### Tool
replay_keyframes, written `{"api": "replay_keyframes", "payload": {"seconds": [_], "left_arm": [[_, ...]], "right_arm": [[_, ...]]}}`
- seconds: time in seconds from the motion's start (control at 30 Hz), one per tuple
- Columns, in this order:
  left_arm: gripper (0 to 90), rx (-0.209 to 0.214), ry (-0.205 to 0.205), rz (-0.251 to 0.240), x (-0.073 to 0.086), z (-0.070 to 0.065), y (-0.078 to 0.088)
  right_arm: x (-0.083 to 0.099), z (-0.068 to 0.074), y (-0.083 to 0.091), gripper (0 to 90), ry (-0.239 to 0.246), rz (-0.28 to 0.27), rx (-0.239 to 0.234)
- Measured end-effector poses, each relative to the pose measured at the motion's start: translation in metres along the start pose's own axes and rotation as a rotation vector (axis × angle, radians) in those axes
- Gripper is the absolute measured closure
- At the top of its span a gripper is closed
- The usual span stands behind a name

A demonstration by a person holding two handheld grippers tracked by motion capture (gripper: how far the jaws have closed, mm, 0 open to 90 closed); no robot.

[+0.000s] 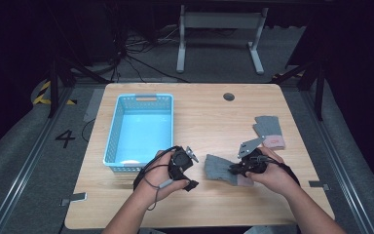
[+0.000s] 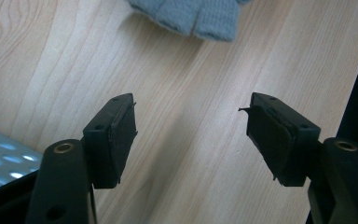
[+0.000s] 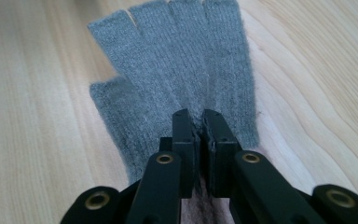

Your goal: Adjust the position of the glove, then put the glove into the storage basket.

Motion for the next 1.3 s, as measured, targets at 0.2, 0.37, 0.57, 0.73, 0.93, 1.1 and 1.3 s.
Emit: {"api": "replay_keyframes", "payload": {"seconds": [0.2,0.37,0.57,0.73,0.93,1.1,1.3], "left_arm": [[33.4,-0.008,0.014,-0.003,0.006,0.001,0.004],[33.2,-0.009,0.017,-0.011,0.006,0.001,0.007],[33.2,-0.009,0.013,-0.021,0.004,0.002,0.008],[33.1,-0.005,0.007,-0.031,0.0,0.004,0.01],[33.2,-0.005,0.009,-0.04,-0.003,0.006,0.012],[33.1,0.001,0.001,-0.037,-0.005,0.006,0.01],[33.1,0.004,-0.005,-0.032,-0.006,0.006,0.009]], "right_arm": [[-0.007,0.005,-0.011,82.8,0.08,0.011,-0.046],[-0.006,0.005,-0.018,71.7,0.09,0.006,-0.046],[-0.009,0.001,-0.003,62.1,0.015,-0.069,-0.01],[-0.006,-0.011,0.013,56.7,-0.151,-0.152,0.028],[-0.002,-0.018,0.027,54.9,-0.211,-0.189,0.084],[0.006,-0.027,0.039,55.0,-0.274,-0.215,0.14],[0.013,-0.036,0.049,55.6,-0.307,-0.222,0.196]]}}
Point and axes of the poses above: each handheld gripper's, and its own axes: y roughly backward along the jaws, x roughly out of its underside, z roughly to its left, the point moved 6 cm from there along -y, roughly forward along the jaws, and after that the axes turned 1 degree about y, right-handed, at the moved point
